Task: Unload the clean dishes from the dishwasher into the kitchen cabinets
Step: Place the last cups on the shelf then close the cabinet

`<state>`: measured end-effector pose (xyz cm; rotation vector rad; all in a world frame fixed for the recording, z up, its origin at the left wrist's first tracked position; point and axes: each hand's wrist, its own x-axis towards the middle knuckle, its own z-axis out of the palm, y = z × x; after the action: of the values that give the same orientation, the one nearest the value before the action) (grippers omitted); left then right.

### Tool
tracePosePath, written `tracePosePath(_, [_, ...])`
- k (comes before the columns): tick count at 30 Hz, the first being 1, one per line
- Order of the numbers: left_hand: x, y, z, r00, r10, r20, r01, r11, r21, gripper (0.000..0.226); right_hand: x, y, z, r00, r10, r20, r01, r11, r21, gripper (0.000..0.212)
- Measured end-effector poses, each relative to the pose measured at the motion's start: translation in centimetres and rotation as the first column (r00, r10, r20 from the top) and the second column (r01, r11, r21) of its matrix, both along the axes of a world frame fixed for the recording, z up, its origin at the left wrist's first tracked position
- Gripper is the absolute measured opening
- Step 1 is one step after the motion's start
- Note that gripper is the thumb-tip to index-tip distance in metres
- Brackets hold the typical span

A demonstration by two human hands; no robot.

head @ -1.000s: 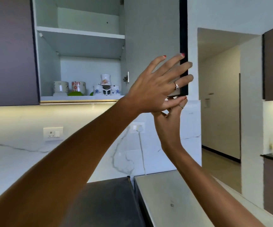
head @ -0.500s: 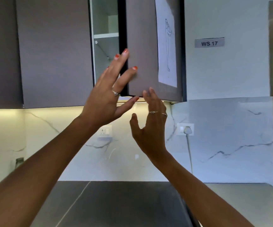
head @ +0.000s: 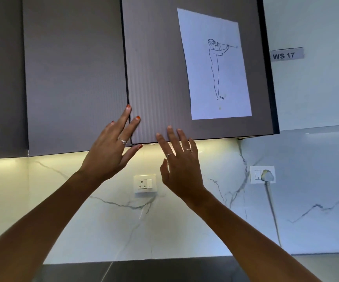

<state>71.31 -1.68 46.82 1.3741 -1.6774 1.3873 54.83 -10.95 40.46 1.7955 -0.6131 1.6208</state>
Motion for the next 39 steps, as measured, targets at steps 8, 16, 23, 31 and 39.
tracePosePath(8, [4.2,-6.6,-0.9,0.999,0.053,-0.011,-0.053,0.998,-0.02,0.071,3.4,-4.7,-0.1,0.975,-0.203,-0.089,0.207,0.977,0.044,0.083])
tracePosePath(16, [6.2,-11.7,-1.8,0.982,0.185,-0.039,-0.186,0.982,-0.021,0.067,4.5,-8.4,0.7,0.91,-0.317,-0.268,0.354,0.93,0.104,0.088])
tracePosePath(23, [6.0,-14.7,-2.7,0.963,0.24,-0.122,-0.247,0.968,-0.047,0.071,5.6,-10.7,0.5,0.896,-0.354,-0.266,0.393,0.913,0.107,0.094])
tracePosePath(31, [6.2,-16.0,-3.1,0.972,0.169,-0.161,-0.185,0.979,-0.088,0.075,6.0,-11.5,0.0,0.899,-0.367,-0.24,0.396,0.914,0.085,0.097])
tracePosePath(39, [5.4,-15.5,-5.4,0.961,0.114,-0.254,-0.111,0.993,0.026,0.082,5.7,-10.3,0.3,0.883,-0.327,-0.337,0.403,0.896,0.186,0.098])
